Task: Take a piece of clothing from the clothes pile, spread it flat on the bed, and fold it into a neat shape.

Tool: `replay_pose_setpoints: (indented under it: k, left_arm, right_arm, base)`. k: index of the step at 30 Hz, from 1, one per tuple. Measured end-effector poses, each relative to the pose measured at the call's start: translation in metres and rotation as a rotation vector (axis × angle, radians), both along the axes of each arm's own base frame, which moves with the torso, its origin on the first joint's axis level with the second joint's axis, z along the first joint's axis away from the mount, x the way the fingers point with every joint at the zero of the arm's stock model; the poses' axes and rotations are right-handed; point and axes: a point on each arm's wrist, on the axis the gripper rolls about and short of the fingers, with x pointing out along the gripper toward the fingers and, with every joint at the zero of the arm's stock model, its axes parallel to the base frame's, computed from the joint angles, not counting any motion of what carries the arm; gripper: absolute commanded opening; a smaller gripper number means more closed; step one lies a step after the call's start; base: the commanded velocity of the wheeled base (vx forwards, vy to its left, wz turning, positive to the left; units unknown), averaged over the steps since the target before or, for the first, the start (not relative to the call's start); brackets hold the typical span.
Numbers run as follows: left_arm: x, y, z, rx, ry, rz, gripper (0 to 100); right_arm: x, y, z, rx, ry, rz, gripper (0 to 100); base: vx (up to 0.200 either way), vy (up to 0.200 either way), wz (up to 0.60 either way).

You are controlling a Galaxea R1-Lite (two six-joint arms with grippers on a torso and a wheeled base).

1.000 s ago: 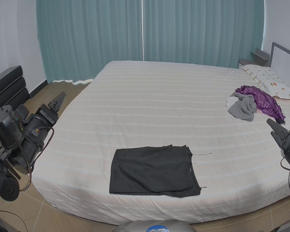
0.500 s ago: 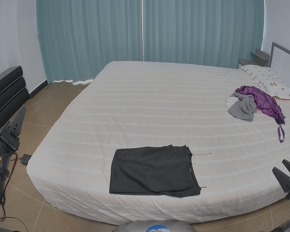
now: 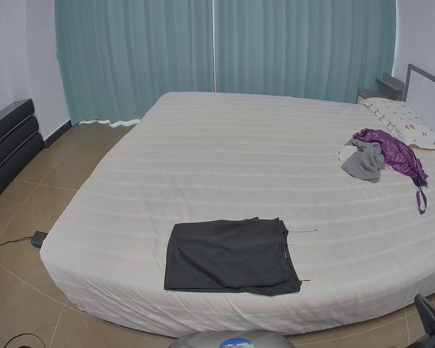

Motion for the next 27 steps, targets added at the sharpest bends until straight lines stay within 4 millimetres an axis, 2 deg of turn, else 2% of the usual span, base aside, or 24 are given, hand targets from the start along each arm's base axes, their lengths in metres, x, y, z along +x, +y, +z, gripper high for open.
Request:
replay_pose_setpoints:
  k: [5,12,18,24,27]
  left_arm:
    - [-0.030,0.006,-0.003,0.040,-0.090,0.114,100]
    - [-0.051,0.001,-0.005,0.094,-0.190,0.235,100]
    - [-0.055,-0.001,-0.014,0.128,-0.234,0.180,100]
    - [-0.048,-0.005,-0.032,0.197,-0.254,-0.011,100]
    - [-0.045,-0.006,-0.038,0.203,-0.223,-0.047,100]
  right_arm:
    - [-0.021,0.000,-0.001,-0.073,-0.128,-0.004,100]
    - [-0.032,-0.003,0.003,-0.149,-0.249,-0.115,100]
    - [-0.029,-0.007,-0.005,-0.157,-0.259,-0.287,100]
    - [-0.021,-0.007,-0.021,-0.147,-0.268,-0.312,100]
    - [-0.019,-0.007,-0.026,-0.143,-0.239,-0.300,100]
  base:
    - [0.000,0.000,0.00]
    - [0.000,0.000,0.00]
    - [0.000,0.000,0.00]
    - [0.000,0.000,0.00]
    - [0.000,0.000,0.00]
